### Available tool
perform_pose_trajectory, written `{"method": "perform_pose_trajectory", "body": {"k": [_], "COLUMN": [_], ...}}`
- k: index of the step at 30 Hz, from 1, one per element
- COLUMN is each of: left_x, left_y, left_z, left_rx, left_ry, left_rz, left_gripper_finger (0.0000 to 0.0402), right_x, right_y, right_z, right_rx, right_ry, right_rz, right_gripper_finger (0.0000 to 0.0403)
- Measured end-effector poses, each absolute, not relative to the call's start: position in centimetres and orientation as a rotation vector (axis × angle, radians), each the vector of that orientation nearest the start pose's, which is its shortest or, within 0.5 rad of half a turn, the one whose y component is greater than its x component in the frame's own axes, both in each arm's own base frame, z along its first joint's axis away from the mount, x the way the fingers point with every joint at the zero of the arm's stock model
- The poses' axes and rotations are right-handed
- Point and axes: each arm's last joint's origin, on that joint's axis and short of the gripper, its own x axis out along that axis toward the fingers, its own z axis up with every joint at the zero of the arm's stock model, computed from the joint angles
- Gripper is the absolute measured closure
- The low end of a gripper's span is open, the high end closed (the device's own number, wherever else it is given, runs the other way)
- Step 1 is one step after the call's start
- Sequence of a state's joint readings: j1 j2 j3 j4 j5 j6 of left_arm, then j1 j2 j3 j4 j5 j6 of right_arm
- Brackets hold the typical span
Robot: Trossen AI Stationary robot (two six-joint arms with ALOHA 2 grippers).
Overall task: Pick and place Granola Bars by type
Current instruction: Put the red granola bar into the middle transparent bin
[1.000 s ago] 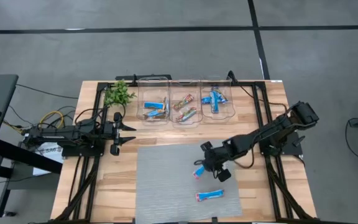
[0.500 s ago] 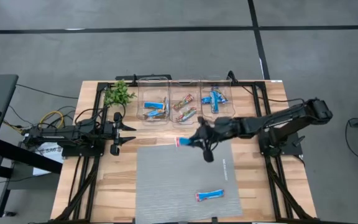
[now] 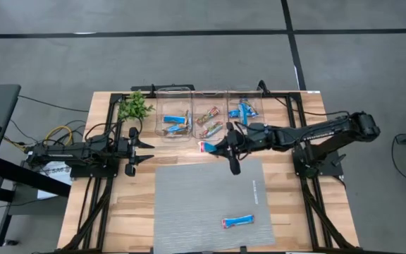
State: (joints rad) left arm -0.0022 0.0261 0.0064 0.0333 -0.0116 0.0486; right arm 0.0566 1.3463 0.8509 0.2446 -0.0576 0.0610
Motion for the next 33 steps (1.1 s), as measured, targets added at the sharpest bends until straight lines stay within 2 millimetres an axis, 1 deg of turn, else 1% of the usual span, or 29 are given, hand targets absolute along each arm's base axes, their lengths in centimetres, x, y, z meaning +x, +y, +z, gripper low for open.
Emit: {"method": "perform_pose_trajectory", "body": {"k": [5, 13, 16, 18, 21, 26, 28, 33], "left_x": [9.9, 9.9, 9.9, 9.9, 9.9, 9.9, 9.9, 9.9], "left_y": [0.0, 0.0, 0.0, 0.0, 0.0, 0.0, 0.0, 0.0], "left_z": [16.7, 16.7, 16.7, 16.7, 16.7, 16.7, 16.7, 16.7], "left_rx": [0.049, 0.049, 0.049, 0.049, 0.049, 0.049, 0.049, 0.049], "left_ry": [-0.013, -0.014, -0.014, -0.013, -0.013, -0.013, -0.013, -0.013], "left_rz": [0.010, 0.010, 0.010, 0.010, 0.010, 0.009, 0.009, 0.010], "left_gripper_finger": [0.0247, 0.0247, 0.0247, 0.0247, 0.0247, 0.0247, 0.0247, 0.0247], "right_x": [29.9, 29.2, 28.8, 28.5, 28.2, 28.2, 28.5, 29.5], "right_y": [-0.4, -6.4, -8.1, -9.0, -9.8, -10.1, -10.2, -10.6], "right_z": [27.3, 27.3, 27.3, 27.3, 27.3, 27.2, 26.9, 25.6], "right_rx": [0.023, 0.033, 0.037, 0.039, 0.046, 0.072, 0.074, 0.125], "right_ry": [0.249, 0.253, 0.253, 0.253, 0.252, 0.250, 0.262, 0.363], "right_rz": [0.032, -0.177, -0.264, -0.307, -0.335, -0.349, -0.348, -0.350], "right_gripper_finger": [0.0365, 0.0365, 0.0365, 0.0365, 0.0365, 0.0365, 0.0365, 0.0365]}}
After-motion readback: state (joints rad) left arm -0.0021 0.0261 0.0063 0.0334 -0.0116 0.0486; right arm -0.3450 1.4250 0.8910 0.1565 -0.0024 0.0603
